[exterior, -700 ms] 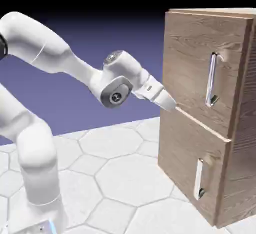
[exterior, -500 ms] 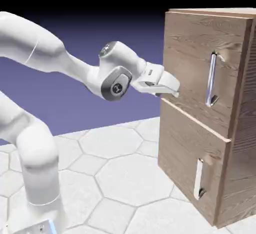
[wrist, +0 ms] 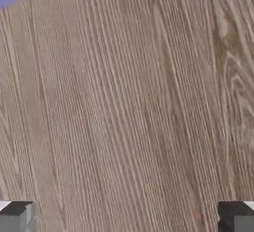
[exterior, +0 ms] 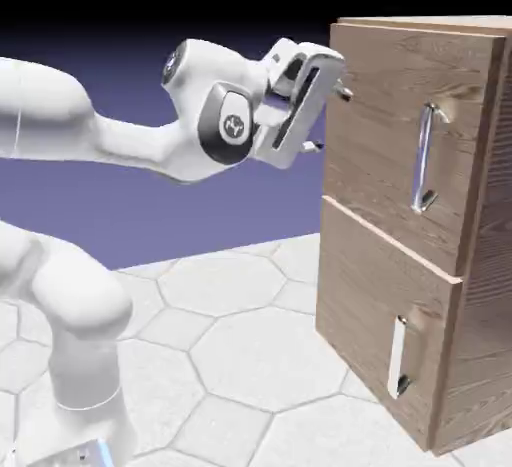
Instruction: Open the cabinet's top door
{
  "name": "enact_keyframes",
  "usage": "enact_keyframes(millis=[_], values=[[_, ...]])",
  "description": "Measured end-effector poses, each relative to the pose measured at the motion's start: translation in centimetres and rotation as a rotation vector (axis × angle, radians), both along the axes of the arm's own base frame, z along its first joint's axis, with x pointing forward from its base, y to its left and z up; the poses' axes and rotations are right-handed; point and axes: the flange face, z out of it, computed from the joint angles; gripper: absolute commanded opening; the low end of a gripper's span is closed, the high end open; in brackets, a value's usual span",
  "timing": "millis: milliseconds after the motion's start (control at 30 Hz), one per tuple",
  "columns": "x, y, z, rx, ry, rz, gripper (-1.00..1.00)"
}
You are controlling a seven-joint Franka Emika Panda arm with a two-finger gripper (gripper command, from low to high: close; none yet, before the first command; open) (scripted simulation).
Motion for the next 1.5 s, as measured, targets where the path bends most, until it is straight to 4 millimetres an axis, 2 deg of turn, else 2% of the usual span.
enact_keyframes(millis=[233, 467, 700, 933, 1000, 1133, 1167, 1233, 1500], values=[[-1.5, -3.7, 1.3, -0.398, -0.142, 0.114, 0.00], [-1.9, -7.9, 0.6, -0.791, -0.252, 0.177, 0.00], [-0.8, -12.0, -2.4, -1.178, -0.319, 0.214, 0.00], [1.6, -15.0, -7.5, -1.560, -0.343, 0.248, 0.00], [1.9, -15.1, -7.9, -1.589, -0.343, 0.251, 0.00], [5.9, -15.0, -7.9, -1.590, -0.344, 0.251, 0.00], [6.9, -14.9, -7.9, -1.590, -0.343, 0.251, -1.00], [6.9, -14.9, -7.9, -1.590, -0.343, 0.251, -1.00], [-0.3, -11.3, -7.9, -1.613, -0.165, 0.080, -1.00]])
